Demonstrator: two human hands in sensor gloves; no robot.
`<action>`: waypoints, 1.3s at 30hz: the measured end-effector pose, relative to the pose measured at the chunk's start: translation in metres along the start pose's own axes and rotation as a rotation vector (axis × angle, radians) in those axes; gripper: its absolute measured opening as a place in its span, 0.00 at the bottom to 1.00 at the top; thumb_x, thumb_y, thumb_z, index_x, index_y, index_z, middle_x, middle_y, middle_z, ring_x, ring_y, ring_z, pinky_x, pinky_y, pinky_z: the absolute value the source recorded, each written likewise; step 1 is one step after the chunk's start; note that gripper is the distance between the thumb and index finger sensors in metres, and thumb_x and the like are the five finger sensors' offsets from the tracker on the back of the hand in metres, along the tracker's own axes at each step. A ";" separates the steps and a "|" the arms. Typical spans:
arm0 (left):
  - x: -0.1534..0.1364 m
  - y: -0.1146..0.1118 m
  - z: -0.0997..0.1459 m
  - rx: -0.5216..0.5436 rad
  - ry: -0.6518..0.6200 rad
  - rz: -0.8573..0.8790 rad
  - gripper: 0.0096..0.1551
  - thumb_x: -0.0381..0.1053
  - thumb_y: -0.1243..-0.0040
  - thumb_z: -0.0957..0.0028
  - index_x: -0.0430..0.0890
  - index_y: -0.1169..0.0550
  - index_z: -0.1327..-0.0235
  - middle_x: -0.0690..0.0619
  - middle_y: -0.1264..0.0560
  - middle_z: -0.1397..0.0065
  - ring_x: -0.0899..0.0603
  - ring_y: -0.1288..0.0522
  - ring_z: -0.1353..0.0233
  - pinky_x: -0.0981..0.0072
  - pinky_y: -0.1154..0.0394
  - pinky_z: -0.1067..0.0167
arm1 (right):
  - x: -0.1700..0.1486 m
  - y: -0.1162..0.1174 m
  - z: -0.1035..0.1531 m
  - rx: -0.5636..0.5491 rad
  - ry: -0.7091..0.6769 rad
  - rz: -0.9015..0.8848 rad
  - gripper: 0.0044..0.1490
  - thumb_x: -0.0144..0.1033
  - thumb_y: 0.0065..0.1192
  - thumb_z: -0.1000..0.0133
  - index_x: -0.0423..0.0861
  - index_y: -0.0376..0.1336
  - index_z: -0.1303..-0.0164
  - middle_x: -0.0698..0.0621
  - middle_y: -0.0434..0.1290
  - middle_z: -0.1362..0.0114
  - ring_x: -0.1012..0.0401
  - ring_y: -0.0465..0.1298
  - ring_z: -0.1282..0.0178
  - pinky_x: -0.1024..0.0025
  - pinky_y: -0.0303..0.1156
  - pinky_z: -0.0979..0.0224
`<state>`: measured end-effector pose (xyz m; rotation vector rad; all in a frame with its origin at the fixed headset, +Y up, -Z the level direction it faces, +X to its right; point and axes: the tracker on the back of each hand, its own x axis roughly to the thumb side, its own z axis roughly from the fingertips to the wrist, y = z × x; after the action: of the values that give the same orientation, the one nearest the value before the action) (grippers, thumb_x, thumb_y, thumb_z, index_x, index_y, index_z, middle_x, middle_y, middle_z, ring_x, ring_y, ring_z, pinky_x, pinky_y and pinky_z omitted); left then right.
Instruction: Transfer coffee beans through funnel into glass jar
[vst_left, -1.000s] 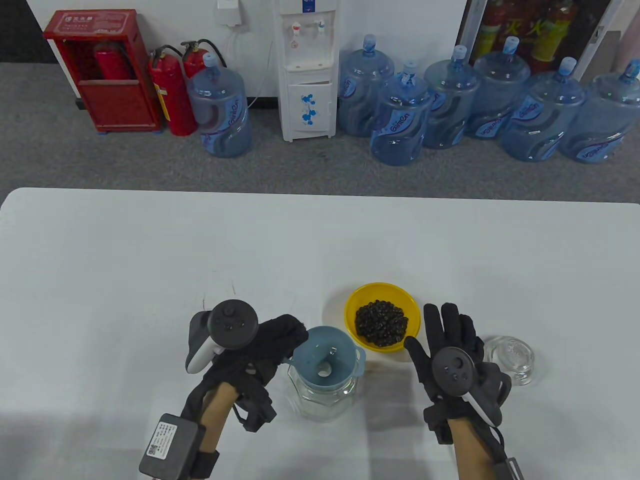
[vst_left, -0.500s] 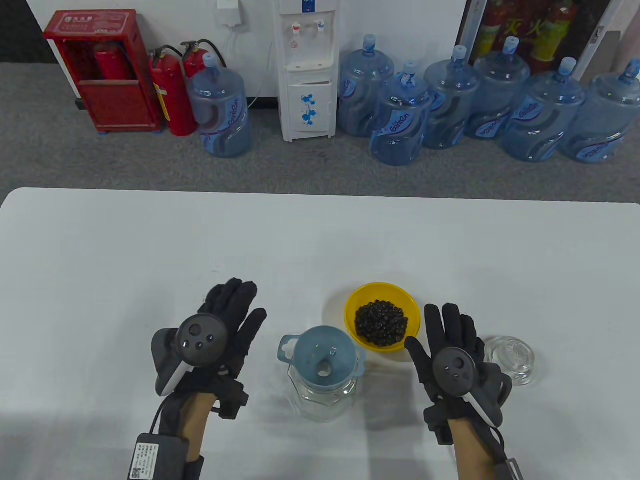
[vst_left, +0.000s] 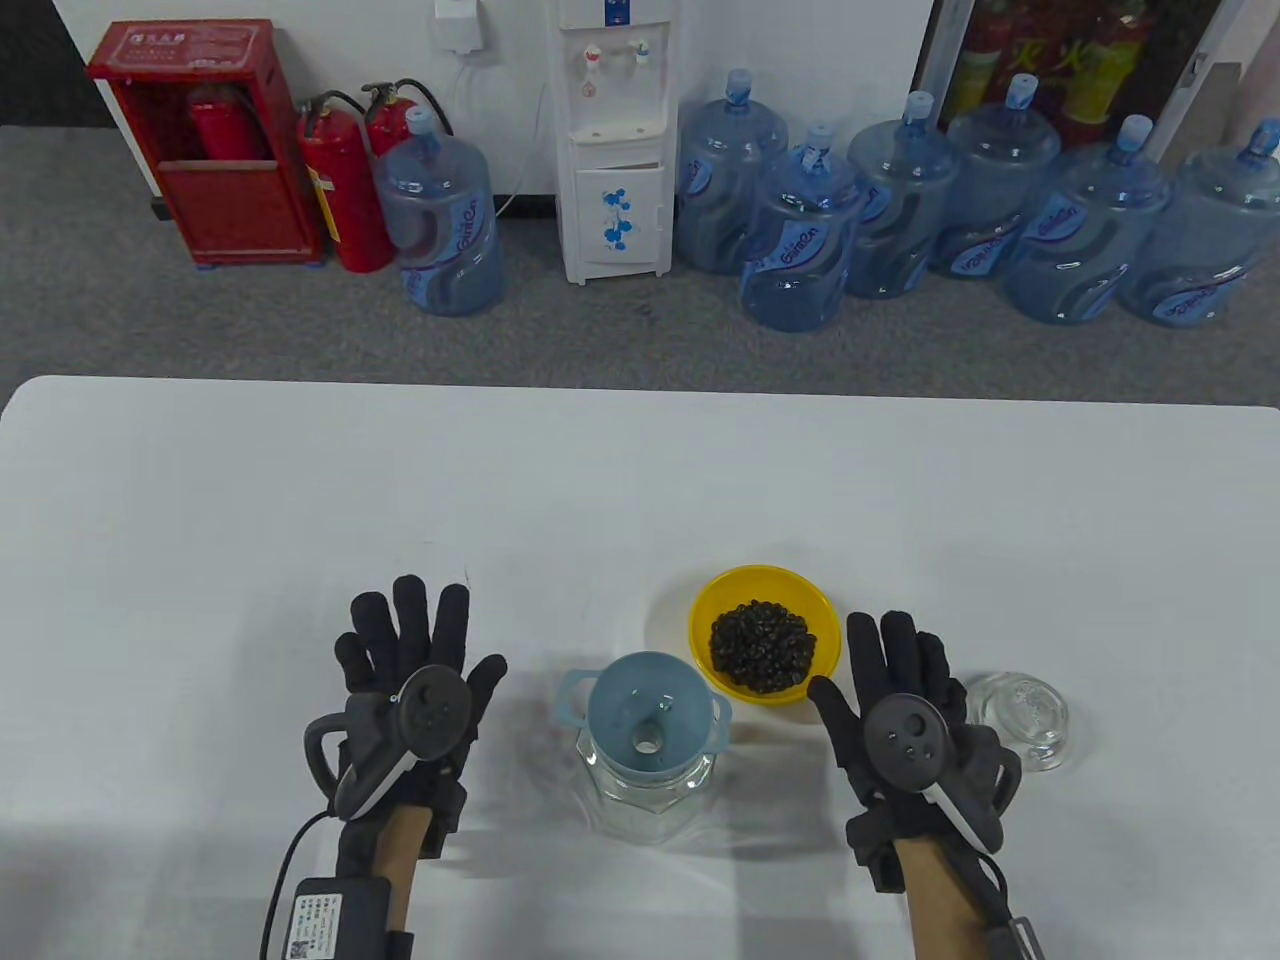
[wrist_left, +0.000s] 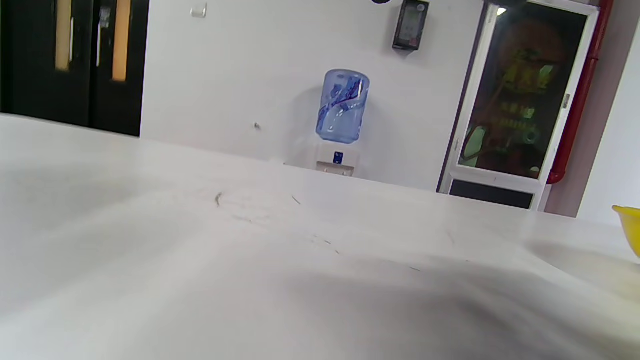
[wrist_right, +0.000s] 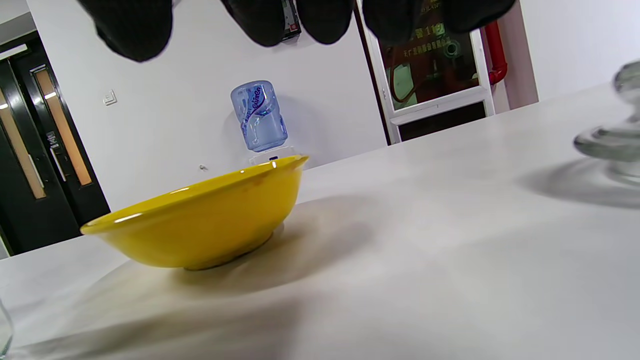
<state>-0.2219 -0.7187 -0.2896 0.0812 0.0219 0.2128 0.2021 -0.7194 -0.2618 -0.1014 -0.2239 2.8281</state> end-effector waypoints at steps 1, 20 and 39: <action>0.001 0.000 0.000 -0.009 0.006 0.020 0.42 0.70 0.60 0.40 0.59 0.52 0.14 0.48 0.65 0.12 0.32 0.71 0.18 0.35 0.62 0.25 | 0.000 0.001 -0.001 0.007 0.007 0.005 0.48 0.66 0.47 0.32 0.53 0.46 0.05 0.43 0.43 0.04 0.39 0.48 0.08 0.31 0.51 0.18; -0.015 0.000 -0.005 -0.058 0.061 0.041 0.42 0.70 0.61 0.40 0.60 0.53 0.14 0.48 0.63 0.12 0.32 0.70 0.17 0.35 0.62 0.25 | 0.015 0.014 -0.077 0.202 0.208 -0.019 0.44 0.53 0.62 0.31 0.49 0.52 0.08 0.42 0.54 0.08 0.50 0.65 0.12 0.43 0.63 0.18; -0.017 0.000 -0.006 -0.087 0.056 0.028 0.42 0.70 0.61 0.40 0.60 0.53 0.14 0.47 0.63 0.11 0.32 0.69 0.17 0.35 0.62 0.25 | 0.006 0.032 -0.096 0.285 0.451 -0.232 0.30 0.35 0.71 0.34 0.33 0.66 0.28 0.37 0.79 0.39 0.60 0.87 0.56 0.64 0.84 0.49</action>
<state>-0.2386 -0.7216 -0.2954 -0.0110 0.0677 0.2439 0.1957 -0.7338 -0.3615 -0.5966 0.2496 2.4922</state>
